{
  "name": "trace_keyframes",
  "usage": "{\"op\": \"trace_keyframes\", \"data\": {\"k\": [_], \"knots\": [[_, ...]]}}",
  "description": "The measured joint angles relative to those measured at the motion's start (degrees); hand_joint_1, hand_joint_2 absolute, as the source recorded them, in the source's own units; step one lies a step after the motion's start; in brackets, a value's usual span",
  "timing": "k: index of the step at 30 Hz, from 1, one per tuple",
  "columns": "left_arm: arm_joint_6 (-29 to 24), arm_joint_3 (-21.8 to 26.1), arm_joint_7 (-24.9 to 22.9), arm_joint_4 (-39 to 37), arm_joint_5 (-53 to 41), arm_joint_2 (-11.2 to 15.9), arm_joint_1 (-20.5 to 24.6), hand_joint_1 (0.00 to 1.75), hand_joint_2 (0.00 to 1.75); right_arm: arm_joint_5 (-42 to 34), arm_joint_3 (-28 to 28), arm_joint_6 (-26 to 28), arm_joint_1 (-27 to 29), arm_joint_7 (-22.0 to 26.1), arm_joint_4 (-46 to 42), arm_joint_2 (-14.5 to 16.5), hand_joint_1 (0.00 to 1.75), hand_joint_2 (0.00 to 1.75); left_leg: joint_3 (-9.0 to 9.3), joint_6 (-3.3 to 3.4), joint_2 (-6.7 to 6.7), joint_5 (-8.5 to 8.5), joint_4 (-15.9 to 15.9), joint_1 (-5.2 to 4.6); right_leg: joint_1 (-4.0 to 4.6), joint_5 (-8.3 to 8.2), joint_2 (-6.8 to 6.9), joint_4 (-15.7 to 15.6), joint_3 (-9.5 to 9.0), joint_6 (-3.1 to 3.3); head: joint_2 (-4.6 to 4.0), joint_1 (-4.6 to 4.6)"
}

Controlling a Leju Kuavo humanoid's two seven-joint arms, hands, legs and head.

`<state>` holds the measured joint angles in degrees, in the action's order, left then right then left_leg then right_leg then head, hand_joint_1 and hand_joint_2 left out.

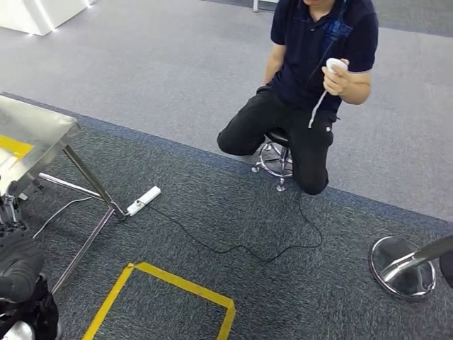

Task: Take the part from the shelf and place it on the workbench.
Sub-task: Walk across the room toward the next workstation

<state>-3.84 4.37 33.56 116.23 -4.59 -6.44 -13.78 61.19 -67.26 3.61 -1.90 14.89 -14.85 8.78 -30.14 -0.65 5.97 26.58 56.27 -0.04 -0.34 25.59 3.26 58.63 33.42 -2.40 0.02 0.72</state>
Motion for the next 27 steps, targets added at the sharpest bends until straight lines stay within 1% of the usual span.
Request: {"op": "trace_keyframes", "data": {"k": [1,2,3,4,5,6,7,8,9,10,11,12,13,14,15,16,17,18,19,20,21,22,23,24,25,26,27], "knots": [[0.4,-0.4,-0.2,-0.5,0.0,0.1,0.7,0.00,0.00,-0.5,-0.5,0.2,0.2,-0.3,0.0,0.2,0.00,0.00,0.07,-0.29,0.45,0.00,-0.1,0.06,0.05,-0.10,-0.64,0.0,0.08,0.48,0.00,-0.07],[0.8,-0.9,-0.4,-1.0,0.0,0.3,1.5,0.00,0.00,-0.9,-1.1,0.3,0.4,-0.4,-0.1,0.5,0.00,0.00,0.07,-0.63,0.23,0.26,0.1,0.19,0.04,-0.24,-1.21,-0.1,0.19,0.86,0.00,-0.09],[1.1,-1.3,-0.5,-1.5,0.0,0.5,2.2,0.00,0.00,-1.3,-1.5,0.4,0.6,-0.5,-0.2,0.7,0.00,0.00,-0.18,-0.92,-0.61,1.00,0.8,0.32,-0.03,-0.40,-1.81,-0.1,0.25,1.23,0.00,-0.19],[1.3,-1.7,-0.6,-1.9,0.0,0.7,2.8,0.00,0.00,-1.6,-2.0,0.5,0.7,-0.6,-0.3,1.0,0.00,0.00,-0.95,-1.17,-1.87,2.37,2.7,0.44,-0.13,-0.58,-2.45,-0.2,0.19,1.56,0.00,-0.28],[1.6,-2.1,-0.6,-2.4,0.0,0.8,3.4,0.00,0.00,-1.8,-2.4,0.6,0.8,-0.6,-0.5,1.3,0.00,0.00,-2.33,-1.31,-3.40,4.21,5.8,0.52,-0.18,-0.73,-3.13,-0.3,0.28,1.79,0.00,-0.43],[1.7,-2.5,-0.7,-2.9,0.0,1.0,3.8,0.00,0.00,-2.0,-2.8,0.6,0.8,-0.6,-0.7,1.5,0.00,0.00,-4.18,-1.33,-4.47,6.11,9.8,0.53,-0.14,-0.83,-3.86,-0.3,0.38,1.95,0.00,-0.50],[1.9,-2.8,-0.7,-3.4,0.0,1.1,4.1,0.00,0.00,-2.0,-3.1,0.5,0.9,-0.6,-0.8,1.7,0.00,0.00,-6.05,-1.29,-5.05,7.51,13.6,0.51,-0.08,-0.89,-4.69,-0.3,0.46,2.04,0.00,-0.52],[1.9,-3.1,-0.7,-3.8,0.0,1.2,4.4,0.00,0.00,-2.1,-3.4,0.5,0.9,-0.6,-0.9,1.9,0.00,0.00,-7.34,-1.18,-5.36,7.89,15.9,0.47,0.00,-0.93,-5.58,-0.3,0.50,2.10,0.00,-0.54],[1.9,-3.3,-0.7,-4.1,0.0,1.2,4.6,0.00,0.00,-2.1,-3.6,0.5,1.0,-0.7,-1.0,2.1,0.00,0.00,-7.72,-0.98,-5.59,7.07,16.2,0.43,0.06,-0.96,-6.50,-0.3,0.50,2.12,0.00,-0.53],[2.0,-3.5,-0.7,-4.3,0.0,1.3,4.8,0.00,0.00,-2.2,-3.8,0.4,1.1,-0.7,-1.0,2.3,0.00,0.00,-7.04,-0.71,-5.93,5.20,14.2,0.39,0.10,-0.99,-7.40,-0.3,0.46,2.11,0.00,-0.54],[2.0,-3.7,-0.8,-4.5,0.0,1.4,5.0,0.00,0.00,-2.2,-4.0,0.4,1.1,-0.7,-1.1,2.4,0.00,0.00,-5.68,-0.38,-6.64,2.88,10.9,0.36,0.12,-1.04,-8.23,-0.3,0.42,2.08,0.00,-0.53],[2.0,-3.9,-0.8,-4.6,0.0,1.5,5.2,0.00,0.00,-2.3,-4.2,0.3,1.1,-0.7,-1.1,2.6,0.00,0.00,-4.11,0.01,-8.06,0.85,7.1,0.33,0.18,-1.10,-9.01,-0.2,0.46,1.96,0.00,-0.51],[2.0,-4.1,-0.8,-4.8,0.0,1.6,5.3,0.00,0.00,-2.3,-4.3,0.3,1.1,-0.7,-1.2,2.7,0.00,0.00,-2.75,0.25,-9.28,-0.38,3.7,0.38,0.20,-1.16,-9.77,-0.1,0.63,1.78,0.00,-0.51],[2.0,-4.3,-0.7,-4.9,0.0,1.6,5.3,0.00,0.00,-2.2,-4.4,0.2,1.0,-0.8,-1.3,2.7,0.00,0.00,-1.97,0.42,-10.24,-0.86,1.7,0.37,0.14,-1.27,-10.43,-0.1,0.89,1.52,0.00,-0.46],[1.8,-4.3,-0.7,-5.0,0.0,1.7,5.3,0.00,0.00,-2.1,-4.5,0.0,1.1,-0.8,-1.4,2.8,0.00,0.00,-1.62,0.55,-10.65,-0.85,0.7,0.29,0.03,-1.42,-11.11,-0.1,1.19,1.18,0.00,-0.47],[1.7,-4.4,-0.7,-5.1,0.1,1.7,5.3,0.00,0.00,-1.9,-4.6,-0.1,1.2,-0.9,-1.5,2.8,0.00,0.00,-1.49,0.68,-10.14,-0.82,0.3,0.27,-0.12,-1.58,-11.76,-0.2,1.52,0.80,0.00,-0.47],[1.4,-4.4,-0.6,-5.1,0.3,1.8,5.2,0.00,0.00,-1.6,-4.6,-0.3,1.3,-1.1,-1.5,2.8,0.00,0.00,-1.40,0.95,-9.51,-0.99,0.1,0.24,-0.22,-1.62,-11.49,-0.1,1.80,0.50,0.00,-0.47],[1.2,-4.4,-0.6,-5.1,0.4,1.9,5.0,0.00,0.00,-1.3,-4.7,-0.5,1.5,-1.2,-1.6,2.8,0.00,0.00,-1.24,1.25,-8.82,-1.15,-0.2,0.27,-0.15,-1.21,-10.23,0.6,2.28,0.26,0.00,-0.39],[1.0,-4.3,-0.5,-5.1,0.4,1.9,4.8,0.00,0.00,-1.1,-4.7,-0.6,1.5,-1.3,-1.6,2.8,0.00,0.00,-1.08,1.55,-8.05,-1.28,-0.4,0.35,-0.02,-0.13,-8.39,2.3,3.23,0.04,0.00,-0.23],[0.8,-4.3,-0.5,-5.1,0.4,1.9,4.4,0.00,0.00,-0.8,-4.7,-0.7,1.4,-1.3,-1.6,2.7,0.00,0.00,-0.98,1.75,-7.25,-1.30,-0.5,0.37,0.07,1.54,-6.24,5.3,4.66,-0.10,0.00,-0.14],[0.5,-4.2,-0.4,-5.0,0.4,2.0,3.9,0.00,0.00,-0.4,-4.7,-0.9,1.2,-1.3,-1.6,2.7,0.00,0.00,-0.97,1.87,-6.44,-1.24,-0.5,0.34,0.11,3.52,-4.73,9.2,6.54,-0.32,0.00,-0.01],[0.2,-4.1,-0.3,-5.0,0.4,2.0,3.4,0.00,0.00,0.0,-4.6,-1.1,1.0,-1.2,-1.7,2.6,0.00,0.00,-0.96,1.93,-5.57,-1.19,-0.5,0.31,0.01,5.15,-4.06,13.0,8.35,-0.55,0.00,0.00],[-0.1,-3.9,-0.3,-4.9,0.4,2.0,2.9,0.00,0.00,0.4,-4.6,-1.3,0.9,-1.1,-1.7,2.5,0.00,0.00,-0.94,1.93,-4.71,-1.13,-0.5,0.31,-0.12,5.88,-3.76,15.4,9.44,-0.75,0.00,-0.03],[-0.3,-3.7,-0.2,-4.8,0.4,2.0,2.5,0.00,0.00,0.6,-4.6,-1.4,0.9,-1.1,-1.7,2.3,0.00,0.00,-0.89,1.87,-3.94,-1.06,-0.5,0.33,-0.26,5.57,-3.55,15.8,9.45,-0.93,0.00,0.00],[-0.4,-3.6,-0.2,-4.7,0.4,2.0,2.1,0.00,0.00,0.7,-4.5,-1.5,0.9,-1.1,-1.7,2.1,0.00,0.00,-0.78,1.74,-3.23,-0.96,-0.5,0.38,-0.39,4.23,-3.20,13.6,8.09,-1.09,0.00,-0.01],[-0.5,-3.4,-0.2,-4.6,0.4,2.0,1.9,0.00,0.00,0.8,-4.5,-1.5,0.9,-1.1,-1.7,1.9,0.00,0.00,-0.62,1.53,-2.62,-0.81,-0.4,0.44,-0.50,2.43,-2.41,9.8,5.77,-1.26,0.00,0.00],[-0.5,-3.2,-0.2,-4.4,0.5,2.0,1.7,0.00,0.00,0.9,-4.4,-1.6,0.8,-1.1,-1.6,1.7,0.00,0.00,-0.48,1.21,-2.10,-0.59,-0.3,0.38,-0.44,1.15,-1.30,5.8,3.39,-1.34,0.00,0.03]]}}
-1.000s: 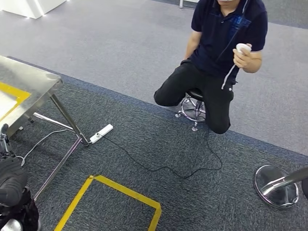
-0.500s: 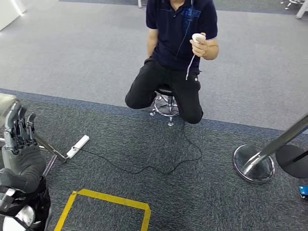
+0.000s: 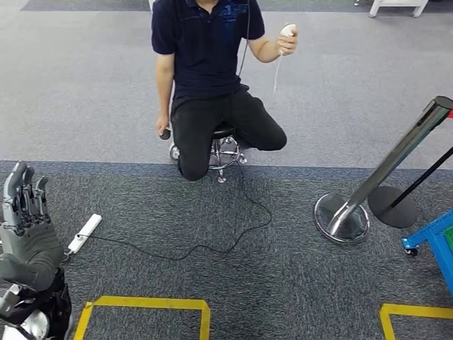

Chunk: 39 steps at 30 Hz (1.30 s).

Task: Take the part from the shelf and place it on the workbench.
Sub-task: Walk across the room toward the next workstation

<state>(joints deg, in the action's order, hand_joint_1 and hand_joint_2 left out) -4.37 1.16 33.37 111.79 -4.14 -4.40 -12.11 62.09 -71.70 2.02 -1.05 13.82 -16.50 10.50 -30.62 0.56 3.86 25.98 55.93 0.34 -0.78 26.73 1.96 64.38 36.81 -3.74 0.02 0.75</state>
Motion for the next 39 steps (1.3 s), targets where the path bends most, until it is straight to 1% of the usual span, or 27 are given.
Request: {"op": "trace_keyframes", "data": {"k": [1,2,5,7,9,10,11,12,13,14,16,18,20,21,22,24,26,27,28,29,31,32,33,35,36,37,39], "knots": [[0.0,0.1,0.0,0.2,0.0,0.0,-0.1,0.00,0.00,0.1,0.0,0.0,-0.1,0.0,0.0,-0.1,0.00,0.00,0.12,-0.36,0.47,0.24,0.2,-0.10,0.03,-0.92,0.80,-3.2,-1.95,0.19,0.00,-0.04],[-0.2,0.3,0.1,0.3,0.0,0.0,-0.2,0.00,0.00,0.2,0.1,0.0,-0.3,0.2,0.0,-0.2,0.00,0.00,0.22,-0.68,0.88,0.40,0.3,-0.23,0.10,-1.22,1.23,-4.9,-2.98,0.53,0.00,-0.12],[-1.3,0.8,0.6,1.2,0.0,-0.1,-0.9,0.00,0.00,1.5,0.5,-0.1,-0.5,1.4,0.0,-0.5,0.00,0.00,0.45,-1.47,1.85,0.67,0.5,-0.18,0.25,-1.32,-0.27,-5.3,-2.92,2.01,0.00,-0.35],[-2.1,1.5,0.9,2.3,0.0,-0.3,-1.9,0.00,0.00,2.6,1.0,-0.3,-0.7,2.0,0.0,-1.0,0.00,0.00,-0.29,-1.93,0.10,2.43,2.5,0.08,0.17,-1.52,-1.44,-5.3,-2.74,2.73,0.00,-0.42],[-3.0,2.7,1.3,3.7,0.0,-0.6,-3.4,0.00,0.00,3.7,1.8,-0.4,-1.1,2.3,0.1,-1.5,0.00,0.00,-3.28,-2.06,-2.53,6.22,9.0,0.17,0.17,-1.69,-2.71,-5.3,-2.56,3.26,0.00,-0.54],[-3.4,3.3,1.6,4.4,0.0,-0.9,-4.3,0.00,0.00,4.4,2.2,-0.5,-1.3,2.4,0.2,-1.9,0.00,0.00,-5.29,-2.01,-3.17,7.98,13.0,0.16,0.24,-1.75,-3.42,-5.3,-2.45,3.44,0.00,-0.58],[-3.7,4.0,1.8,5.0,0.0,-1.2,-5.1,0.00,0.00,4.9,2.7,-0.6,-1.5,2.4,0.2,-2.1,0.00,0.00,-6.87,-1.91,-3.45,8.88,16.0,0.14,0.31,-1.79,-4.17,-5.3,-2.36,3.53,0.00,-0.60],[-3.9,4.7,2.1,5.6,0.2,-1.6,-5.8,0.00,0.00,5.5,3.1,-0.6,-1.7,2.5,0.3,-2.4,0.00,0.00,-7.66,-1.75,-3.63,8.67,17.3,0.12,0.38,-1.84,-4.94,-5.3,-2.29,3.56,0.00,-0.58],[-3.9,5.4,2.3,6.3,0.3,-2.1,-6.4,0.00,0.00,5.9,3.5,-0.6,-1.7,2.6,0.4,-2.6,0.00,0.00,-7.31,-1.55,-3.82,7.29,16.2,0.10,0.42,-1.90,-5.67,-5.3,-2.27,3.54,0.00,-0.59],[-3.7,6.1,2.6,6.9,0.5,-2.6,-7.0,0.00,0.00,6.4,4.0,-0.6,-1.8,2.8,0.5,-2.8,0.00,0.00,-5.98,-1.31,-4.23,5.20,13.2,0.09,0.42,-1.98,-6.43,-5.3,-2.28,3.47,0.00,-0.59],[-3.2,7.7,3.1,8.1,0.8,-3.5,-8.0,0.00,0.00,7.0,4.8,-0.6,-2.3,3.0,0.7,-3.1,0.00,0.00,-2.41,-0.92,-6.40,1.55,5.4,0.17,0.40,-2.14,-7.90,-5.2,-2.13,3.14,0.00,-0.60],[-2.8,8.9,3.4,8.9,1.0,-4.5,-8.7,0.00,0.00,7.2,5.5,-0.6,-2.7,3.1,0.9,-3.3,0.00,0.00,-0.68,-0.82,-7.81,0.50,1.4,0.10,0.29,-2.38,-9.06,-5.2,-1.76,2.54,0.00,-0.60],[-2.5,9.7,3.6,9.5,1.1,-5.2,-9.0,0.00,0.00,7.3,5.9,-0.6,-2.9,3.2,1.0,-3.5,0.00,0.00,-0.55,-0.51,-7.02,0.31,0.9,-0.10,0.05,-2.70,-9.89,-5.4,-1.35,1.81,0.00,-0.59],[-2.4,10.0,3.7,9.7,1.2,-5.4,-9.0,0.00,0.00,7.4,6.0,-0.6,-2.8,3.4,1.1,-3.7,0.00,0.00,-0.44,-0.20,-6.49,0.08,0.6,-0.11,0.03,-2.59,-9.19,-5.3,-1.06,1.56,0.00,-0.58],[-2.2,10.2,3.8,9.9,1.4,-5.7,-9.1,0.00,0.00,7.4,6.2,-0.6,-2.9,3.6,1.2,-3.8,0.00,0.00,-0.33,0.09,-5.85,-0.14,0.3,-0.08,0.12,-1.93,-7.80,-4.4,-0.49,1.37,0.00,-0.52],[-1.6,10.7,4.0,10.2,1.6,-6.3,-9.4,0.00,0.00,7.6,6.5,-0.7,-3.3,3.9,1.3,-3.9,0.00,0.00,-0.19,0.45,-4.41,-0.31,0.1,-0.10,0.32,1.18,-4.27,0.5,1.86,1.14,0.00,-0.45],[-0.7,11.4,4.3,10.3,1.7,-7.0,-9.8,0.00,0.00,7.6,6.9,-0.9,-4.0,4.3,1.4,-4.0,0.00,0.00,-0.20,0.59,-2.80,-0.23,0.1,-0.21,0.30,4.26,-2.92,6.9,4.62,0.80,0.00,-0.45],[0.0,12.0,4.5,10.3,1.7,-7.4,-9.9,0.00,0.00,7.6,7.2,-1.0,-4.4,4.8,1.4,-4.1,0.00,0.00,-0.21,0.60,-1.98,-0.21,0.1,-0.23,0.26,4.63,-2.65,8.4,5.15,0.63,0.00,-0.46],[0.7,12.5,4.6,10.4,1.7,-7.8,-9.9,0.00,0.00,7.5,7.5,-1.3,-4.8,5.4,1.4,-4.2,0.00,0.00,-0.20,0.57,-1.19,-0.17,0.1,-0.21,0.20,3.92,-2.38,7.8,4.50,0.48,0.00,-0.45],[1.4,12.9,4.8,10.4,1.7,-8.2,-9.9,0.00,0.00,7.4,7.7,-1.5,-5.1,6.0,1.4,-4.3,0.00,0.00,-0.13,0.47,-0.42,-0.10,0.1,-0.17,0.12,2.50,-1.78,5.2,2.80,0.32,0.00,-0.45],[2.4,13.3,4.9,10.4,1.7,-8.6,-9.8,0.00,0.00,7.1,8.1,-1.8,-5.7,6.6,1.4,-4.3,0.00,0.00,0.05,-0.05,0.79,0.27,0.4,-0.30,0.08,0.14,0.68,-1.5,-1.37,0.18,0.00,-0.41],[2.7,13.4,4.9,10.4,1.7,-8.7,-9.7,0.00,0.00,6.9,8.2,-2.0,-6.0,6.6,1.5,-4.3,0.00,0.00,0.12,-0.36,1.23,0.46,0.7,-0.45,0.13,-0.38,1.56,-3.7,-2.73,0.43,0.00,-0.53],[2.9,13.5,4.8,10.4,1.6,-8.7,-9.4,0.00,0.00,6.6,8.3,-2.1,-6.0,6.5,1.6,-4.3,0.00,0.00,0.17,-0.62,1.64,0.60,0.9,-0.61,0.22,-0.38,1.95,-4.6,-3.24,0.78,0.00,-0.66],[2.9,13.5,4.4,10.3,1.5,-8.6,-8.7,0.00,0.00,6.1,8.3,-2.1,-5.7,6.0,1.8,-4.3,0.00,0.00,0.24,-0.96,2.44,0.70,1.0,-0.64,0.37,-0.50,0.80,-4.7,-3.15,1.68,0.00,-0.93],[2.8,13.5,4.2,10.3,1.5,-8.6,-8.4,0.00,0.00,6.0,8.3,-2.1,-5.3,5.8,1.8,-4.3,0.00,0.00,0.21,-1.21,2.00,1.05,1.2,-0.51,0.37,-0.58,0.23,-4.7,-3.05,2.01,0.00,-0.96],[2.6,13.5,4.0,10.3,1.4,-8.5,-8.2,0.00,0.00,5.9,8.3,-2.0,-5.0,5.8,1.9,-4.3,0.00,0.00,-0.13,-1.45,0.94,1.92,2.1,-0.38,0.34,-0.71,-0.39,-4.7,-2.99,2.37,0.00,-0.99],[2.4,13.4,3.9,10.3,1.4,-8.4,-8.1,0.00,0.00,5.8,8.3,-1.9,-4.6,5.7,1.9,-4.3,0.00,0.00,-2.59,-1.79,-2.02,5.31,7.7,-0.21,0.24,-0.98,-1.79,-4.8,-2.86,2.97,0.00,-1.15]]}}
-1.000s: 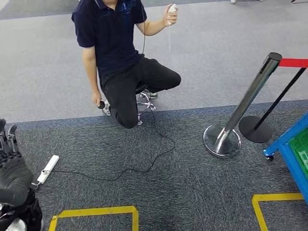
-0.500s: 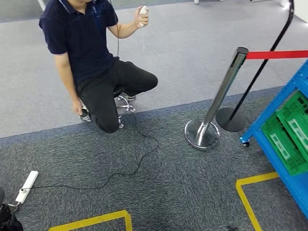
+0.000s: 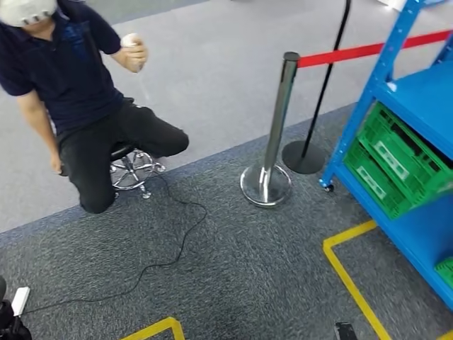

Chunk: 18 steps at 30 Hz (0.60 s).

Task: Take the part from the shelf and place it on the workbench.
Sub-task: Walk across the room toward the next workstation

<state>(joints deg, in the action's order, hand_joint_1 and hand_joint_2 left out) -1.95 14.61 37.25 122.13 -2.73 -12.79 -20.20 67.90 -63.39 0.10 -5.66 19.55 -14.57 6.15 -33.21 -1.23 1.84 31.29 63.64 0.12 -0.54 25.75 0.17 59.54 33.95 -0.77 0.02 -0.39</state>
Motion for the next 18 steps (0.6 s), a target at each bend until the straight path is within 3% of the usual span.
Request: {"op": "trace_keyframes", "data": {"k": [2,3,4,6,7,9,10,11,12,14,16,18], "knots": [[0.0,0.0,0.0,0.0,0.0,0.1,0.0,0.00,0.00,-0.1,0.0,0.0,0.0,0.0,0.0,0.0,0.00,0.00,-3.81,0.15,-1.21,3.01,7.6,-0.04,0.09,-0.16,-1.69,0.0,0.21,0.30,0.00,-0.10],[-0.1,0.0,0.0,0.0,0.0,0.1,0.0,0.00,0.00,-0.1,0.0,0.0,0.1,-0.2,0.0,0.0,0.00,0.00,-4.98,0.35,-1.36,3.10,9.5,-0.09,0.15,-0.21,-2.57,0.0,0.26,0.36,0.00,-0.13],[-0.2,0.0,-0.1,0.0,0.0,0.2,0.0,0.00,0.00,-0.2,0.0,0.0,0.3,-0.6,0.1,0.0,0.00,0.00,-5.21,0.63,-1.55,2.08,9.4,-0.15,0.19,-0.25,-3.47,0.0,0.27,0.38,0.00,-0.11],[-0.4,0.0,-0.3,0.0,-0.2,0.3,0.0,0.00,0.00,-0.4,0.0,0.3,0.8,-2.0,0.2,0.0,0.00,0.00,-3.05,1.30,-2.90,-2.04,3.9,-0.25,0.14,-0.36,-5.10,0.0,0.25,0.29,0.00,-0.12],[-0.5,0.0,-0.6,0.0,-0.4,0.4,0.0,0.00,0.00,-0.6,-0.1,0.5,1.0,-3.1,0.3,0.0,0.00,0.00,-1.46,1.64,-4.52,-3.90,0.1,-0.29,0.15,-0.41,-5.82,0.0,0.34,0.14,0.00,-0.11],[-0.7,-0.3,-1.1,-0.1,-1.3,0.7,0.2,0.00,0.00,-1.0,-0.3,0.9,1.6,-5.2,0.5,0.0,0.00,0.00,0.69,1.64,-6.82,-5.40,-5.0,-0.26,0.07,-0.61,-7.13,0.2,0.84,-0.35,0.00,-0.09],[-0.7,-0.6,-1.3,-0.1,-1.8,1.0,0.4,0.00,0.00,-1.2,-0.6,1.0,2.0,-6.0,0.5,0.1,0.00,0.00,1.03,1.57,-7.10,-5.40,-6.0,-0.29,-0.01,-0.78,-7.77,0.1,1.11,-0.72,0.00,-0.11],[-0.8,-1.1,-1.5,-0.1,-2.2,1.3,0.7,0.00,0.00,-1.5,-0.9,1.1,2.4,-6.5,0.5,0.1,0.00,0.00,1.17,1.51,-6.49,-5.41,-6.4,-0.24,-0.15,-0.98,-8.36,-0.1,1.46,-1.11,0.00,-0.09],[-0.8,-1.7,-1.9,-0.2,-2.4,1.5,1.2,0.00,0.00,-1.8,-1.2,1.1,2.8,-6.8,0.5,0.2,0.00,0.00,1.24,1.69,-5.86,-5.63,-6.7,-0.24,-0.21,-0.97,-7.97,-0.1,1.75,-1.39,0.00,-0.07],[-1.0,-3.1,-2.6,-0.3,-2.5,1.8,2.1,0.00,0.00,-2.7,-1.9,1.1,3.2,-6.6,0.5,0.5,0.00,0.00,1.47,2.24,-4.31,-5.97,-7.3,-0.12,0.00,0.71,-4.95,2.4,3.26,-1.78,0.00,0.13],[-1.3,-4.6,-3.4,-0.8,-2.3,2.0,2.7,0.00,0.00,-3.6,-2.5,1.0,3.2,-5.8,0.5,0.9,0.00,0.00,1.51,2.58,-2.52,-5.94,-7.4,-0.22,0.14,4.43,-1.68,9.1,6.36,-2.07,0.00,0.26],[-1.8,-6.1,-4.0,-1.7,-2.3,2.5,3.3,0.00,0.00,-4.3,-3.2,0.7,3.1,-4.8,0.5,1.2,0.00,0.00,1.50,2.66,-0.67,-5.89,-7.4,-0.29,0.07,6.64,-0.81,14.9,8.79,-2.46,0.00,0.24]]}}
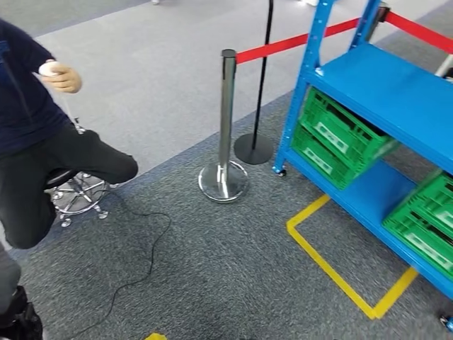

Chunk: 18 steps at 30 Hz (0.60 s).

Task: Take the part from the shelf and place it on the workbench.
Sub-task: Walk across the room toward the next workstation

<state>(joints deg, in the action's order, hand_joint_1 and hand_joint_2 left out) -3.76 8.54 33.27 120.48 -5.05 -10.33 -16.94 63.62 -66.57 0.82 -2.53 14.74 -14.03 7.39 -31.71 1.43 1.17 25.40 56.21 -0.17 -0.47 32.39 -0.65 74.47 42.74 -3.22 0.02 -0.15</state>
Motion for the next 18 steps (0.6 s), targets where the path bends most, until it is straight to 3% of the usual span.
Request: {"op": "trace_keyframes", "data": {"k": [1,2,5,7,9,11,13,15,16,18], "knots": [[-0.3,-0.7,-0.1,-0.4,-0.1,0.3,0.3,0.00,0.00,-0.3,-0.3,-0.1,0.1,0.4,0.0,0.1,0.00,0.00,0.01,-0.02,0.81,0.02,0.0,0.00,-0.05,-0.37,0.21,0.2,-0.24,-0.17,0.00,0.03],[-0.5,-1.4,-0.2,-0.7,-0.1,0.6,0.7,0.00,0.00,-0.5,-0.6,-0.1,0.2,0.6,0.0,0.2,0.00,0.00,0.07,-0.09,1.56,0.07,0.0,0.02,-0.09,-1.67,0.57,-2.1,-1.75,-0.28,0.00,0.03],[-1.2,-2.8,-0.4,-1.3,0.4,1.5,1.3,0.00,0.00,-0.7,-1.4,-0.2,0.3,0.7,0.0,0.6,0.00,0.00,0.38,-0.79,3.32,0.46,0.3,-0.21,0.02,-5.53,3.38,-13.2,-8.57,0.01,0.00,-0.01],[-1.6,-3.5,-0.5,-1.6,0.7,2.2,1.6,0.00,0.00,-0.7,-1.8,-0.2,0.3,0.5,0.0,1.0,0.00,0.00,0.50,-1.40,4.20,0.57,0.5,-0.46,0.22,-5.81,3.80,-15.4,-9.75,0.84,0.00,-0.15],[-2.0,-4.0,-0.6,-1.8,1.1,2.6,1.7,0.00,0.00,-0.6,-2.2,-0.2,0.5,0.0,-0.1,1.2,0.00,0.00,0.59,-1.94,4.81,0.69,0.6,-0.35,0.14,-6.14,2.60,-15.4,-9.54,1.63,0.00,-0.20],[-2.4,-4.2,-0.5,-1.9,1.4,3.0,1.6,0.00,0.00,-0.4,-2.4,-0.2,0.7,-0.5,-0.1,1.4,0.00,0.00,-0.15,-2.59,3.05,2.40,2.6,-0.10,-0.13,-6.46,1.49,-15.6,-9.49,2.27,0.00,-0.34],[-2.9,-4.2,-0.4,-1.9,1.8,3.3,1.3,0.00,0.00,0.0,-2.6,-0.1,0.6,-0.8,-0.1,1.4,0.00,0.00,-3.17,-3.07,0.31,6.07,9.3,0.17,-0.31,-6.68,0.27,-15.7,-9.38,2.67,0.00,-0.58],[-3.2,-4.1,-0.3,-2.0,2.2,3.6,0.7,0.00,0.00,0.4,-2.6,-0.1,0.5,-0.8,-0.2,1.4,0.00,0.00,-6.58,-3.22,-0.60,8.40,16.1,0.29,-0.33,-6.79,-1.18,-15.7,-9.23,2.81,0.00,-0.64],[-3.3,-4.0,-0.2,-2.0,2.3,3.7,0.4,0.00,0.00,0.6,-2.6,-0.2,0.5,-0.7,-0.2,1.4,0.00,0.00,-7.13,-3.19,-0.73,7.92,16.9,0.32,-0.34,-6.83,-1.94,-15.7,-9.19,2.81,0.00,-0.62],[-3.4,-3.8,0.0,-2.0,2.5,3.7,0.1,0.00,0.00,0.9,-2.6,-0.3,0.5,0.0,-0.2,1.4,0.00,0.00,-5.23,-3.04,-1.42,4.40,12.4,0.46,-0.45,-6.98,-3.47,-15.7,-9.19,2.62,0.00,-0.62]]}}
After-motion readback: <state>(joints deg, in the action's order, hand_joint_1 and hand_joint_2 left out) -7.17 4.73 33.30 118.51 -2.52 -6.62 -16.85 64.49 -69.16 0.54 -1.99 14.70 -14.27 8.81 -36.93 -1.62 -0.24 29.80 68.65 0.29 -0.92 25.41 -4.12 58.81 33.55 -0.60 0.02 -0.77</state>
